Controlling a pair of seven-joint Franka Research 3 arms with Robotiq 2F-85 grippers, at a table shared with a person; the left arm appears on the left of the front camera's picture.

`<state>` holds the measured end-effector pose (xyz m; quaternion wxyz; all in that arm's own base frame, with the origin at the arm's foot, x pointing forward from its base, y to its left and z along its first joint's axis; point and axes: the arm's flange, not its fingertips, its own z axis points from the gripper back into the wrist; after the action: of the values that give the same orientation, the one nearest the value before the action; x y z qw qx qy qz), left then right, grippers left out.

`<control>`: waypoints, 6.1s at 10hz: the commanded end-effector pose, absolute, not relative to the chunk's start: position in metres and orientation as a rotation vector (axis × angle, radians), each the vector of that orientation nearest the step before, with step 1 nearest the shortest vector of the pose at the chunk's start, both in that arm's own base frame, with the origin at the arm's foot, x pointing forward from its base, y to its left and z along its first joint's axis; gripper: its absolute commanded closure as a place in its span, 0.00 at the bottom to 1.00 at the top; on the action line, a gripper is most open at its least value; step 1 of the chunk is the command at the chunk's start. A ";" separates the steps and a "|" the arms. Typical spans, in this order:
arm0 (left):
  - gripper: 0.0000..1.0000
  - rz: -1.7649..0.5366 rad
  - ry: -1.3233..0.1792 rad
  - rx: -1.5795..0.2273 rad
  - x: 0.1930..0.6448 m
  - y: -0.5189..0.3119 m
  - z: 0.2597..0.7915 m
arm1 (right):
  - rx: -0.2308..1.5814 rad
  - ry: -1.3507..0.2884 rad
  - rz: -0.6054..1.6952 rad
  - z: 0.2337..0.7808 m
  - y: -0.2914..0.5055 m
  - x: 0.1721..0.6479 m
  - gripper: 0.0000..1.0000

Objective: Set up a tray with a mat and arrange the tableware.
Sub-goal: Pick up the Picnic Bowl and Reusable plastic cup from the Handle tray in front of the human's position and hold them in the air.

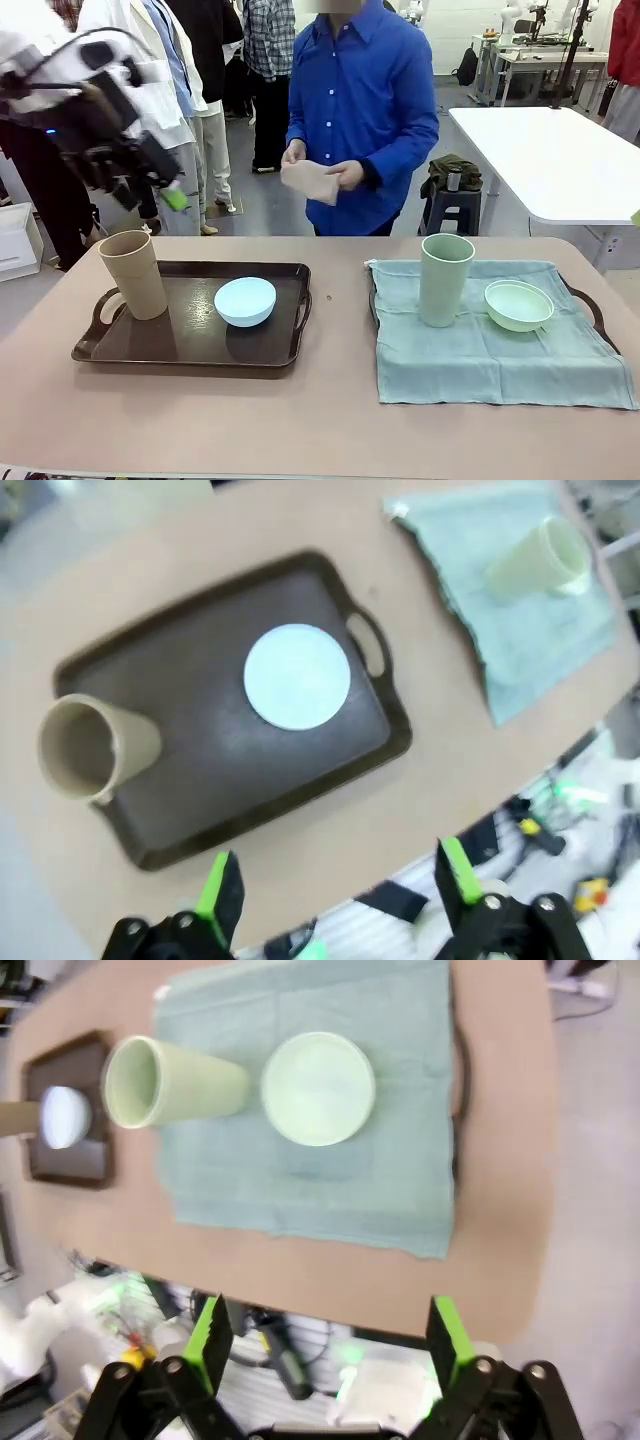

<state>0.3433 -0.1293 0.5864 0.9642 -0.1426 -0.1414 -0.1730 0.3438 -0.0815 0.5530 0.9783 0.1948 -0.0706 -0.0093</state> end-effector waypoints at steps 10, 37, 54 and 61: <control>0.00 -0.056 -0.289 -0.648 0.337 0.007 0.577 | 0.686 -0.016 -0.180 0.524 -0.132 0.352 0.00; 0.00 0.212 0.073 -1.044 0.367 0.157 0.520 | 0.903 0.087 -0.048 0.463 -0.159 0.371 0.00; 0.00 -0.658 -0.520 -0.428 0.418 0.127 0.547 | 0.578 0.071 0.157 0.579 0.077 0.447 0.00; 0.00 -0.709 -0.486 -0.399 0.419 0.119 0.529 | 0.418 0.057 0.166 0.566 0.208 0.461 0.00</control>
<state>0.4169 0.1182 0.5286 0.8887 -0.2204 -0.2240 -0.3337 0.4627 0.2191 0.5582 0.9742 0.2054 0.0314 0.0882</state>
